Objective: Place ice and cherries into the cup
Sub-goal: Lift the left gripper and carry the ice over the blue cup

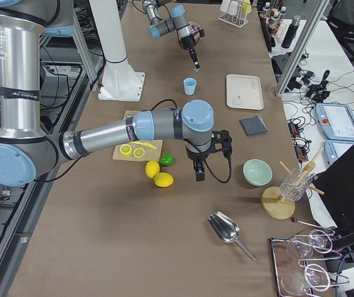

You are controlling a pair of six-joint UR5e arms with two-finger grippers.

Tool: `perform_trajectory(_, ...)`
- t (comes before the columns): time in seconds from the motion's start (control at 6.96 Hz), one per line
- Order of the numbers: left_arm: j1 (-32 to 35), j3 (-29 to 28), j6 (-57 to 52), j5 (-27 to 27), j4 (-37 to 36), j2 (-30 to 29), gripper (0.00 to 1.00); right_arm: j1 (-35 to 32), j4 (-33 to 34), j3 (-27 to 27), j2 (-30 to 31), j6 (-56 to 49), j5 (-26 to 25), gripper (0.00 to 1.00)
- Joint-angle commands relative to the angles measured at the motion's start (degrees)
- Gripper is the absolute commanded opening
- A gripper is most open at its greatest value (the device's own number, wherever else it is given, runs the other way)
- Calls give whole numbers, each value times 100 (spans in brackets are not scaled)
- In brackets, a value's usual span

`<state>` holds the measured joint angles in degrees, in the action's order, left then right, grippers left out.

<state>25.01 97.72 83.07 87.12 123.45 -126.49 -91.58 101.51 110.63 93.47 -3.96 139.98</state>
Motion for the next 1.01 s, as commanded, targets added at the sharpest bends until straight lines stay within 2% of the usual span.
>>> perform_trajectory(0.0, -233, -332, 25, -266, 48, -139, 0, -1, 0, -7, -22, 0, -6, 100)
perform_trajectory(0.43, -242, -288, -2, -204, -40, -112, 0, -1, 0, 2, -57, 0, 3, 100)
perform_trajectory(0.57, -312, -297, -2, -213, -40, -86, 72, -1, 0, 11, -57, 0, 20, 100)
perform_trajectory(0.72, -321, -262, -2, -231, -66, -86, 98, -1, -9, 11, -66, -9, 20, 100)
perform_trajectory(0.86, -321, -140, -28, -222, -162, 10, 98, -1, -9, 20, -92, 9, 12, 100)
